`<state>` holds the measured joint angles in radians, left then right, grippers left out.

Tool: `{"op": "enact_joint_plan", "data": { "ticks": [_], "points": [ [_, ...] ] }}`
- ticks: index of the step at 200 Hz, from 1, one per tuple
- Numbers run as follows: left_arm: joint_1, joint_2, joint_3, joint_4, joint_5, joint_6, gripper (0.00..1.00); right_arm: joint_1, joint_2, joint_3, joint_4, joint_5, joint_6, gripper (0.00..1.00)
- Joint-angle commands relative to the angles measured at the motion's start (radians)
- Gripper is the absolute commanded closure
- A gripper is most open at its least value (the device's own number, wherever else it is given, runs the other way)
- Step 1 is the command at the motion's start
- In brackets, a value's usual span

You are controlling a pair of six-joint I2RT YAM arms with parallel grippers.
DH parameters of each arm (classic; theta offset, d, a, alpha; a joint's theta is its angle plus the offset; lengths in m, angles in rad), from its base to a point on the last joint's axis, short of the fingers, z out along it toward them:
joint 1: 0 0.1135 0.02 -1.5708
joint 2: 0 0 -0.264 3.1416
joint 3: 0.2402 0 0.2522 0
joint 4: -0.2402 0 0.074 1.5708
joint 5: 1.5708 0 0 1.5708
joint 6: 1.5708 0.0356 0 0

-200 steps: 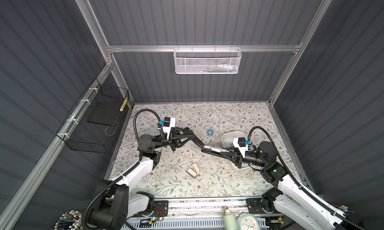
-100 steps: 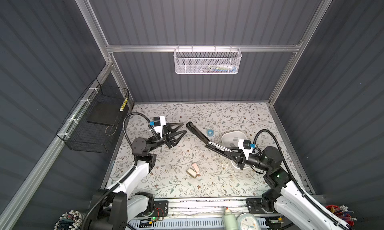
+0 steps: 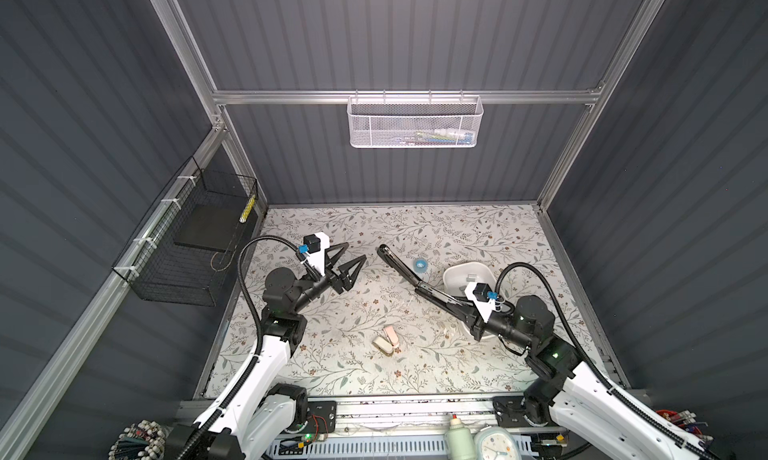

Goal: Load the staples into the stapler
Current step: 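Open the left gripper off the stapler while the right gripper holds it, then lower the opened stapler onto the table with the right gripper and release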

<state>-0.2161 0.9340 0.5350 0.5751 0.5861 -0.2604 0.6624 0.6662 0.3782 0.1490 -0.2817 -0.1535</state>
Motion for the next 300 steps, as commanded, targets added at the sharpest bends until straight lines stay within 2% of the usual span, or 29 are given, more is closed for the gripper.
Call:
{"op": "enact_joint_plan", "data": {
  "ticks": [1,38,63,83,111,141,165,188,219,263,277,300],
  "points": [
    [-0.002,-0.001,0.041,-0.056,-0.028,0.042,0.25,0.072,0.043,0.036,0.105,0.184,-0.051,1.00],
    [-0.002,0.001,0.046,-0.067,-0.026,0.045,0.23,0.158,0.155,0.007,0.239,0.337,-0.022,1.00],
    [-0.002,0.005,0.048,-0.067,-0.023,0.044,0.22,0.154,0.169,-0.135,0.565,0.277,0.070,1.00],
    [-0.002,0.008,0.048,-0.066,-0.021,0.042,0.22,0.155,0.188,-0.093,0.486,0.300,0.104,1.00],
    [-0.002,0.012,0.048,-0.065,-0.022,0.042,0.21,0.155,0.259,-0.115,0.577,0.293,0.114,1.00],
    [-0.002,0.015,0.049,-0.065,-0.022,0.043,0.21,0.176,0.411,-0.082,0.636,0.303,0.121,1.00],
    [-0.002,0.017,0.052,-0.073,-0.025,0.044,0.20,0.231,0.559,-0.064,0.726,0.424,0.101,1.00],
    [-0.002,0.014,0.055,-0.078,-0.023,0.045,0.20,0.289,0.697,-0.024,0.804,0.486,0.062,1.00],
    [-0.002,0.020,0.055,-0.079,-0.025,0.047,0.20,0.337,0.846,-0.010,0.957,0.578,0.078,1.00],
    [-0.002,0.026,0.059,-0.078,-0.025,0.046,0.20,0.339,0.905,-0.005,0.995,0.657,0.101,1.00],
    [-0.002,0.032,0.059,-0.077,-0.024,0.044,0.20,0.331,0.929,0.000,1.002,0.674,0.118,0.95],
    [-0.002,0.037,0.062,-0.084,-0.023,0.042,0.20,0.303,0.945,0.010,0.972,0.677,0.162,0.94]
  ]
}}
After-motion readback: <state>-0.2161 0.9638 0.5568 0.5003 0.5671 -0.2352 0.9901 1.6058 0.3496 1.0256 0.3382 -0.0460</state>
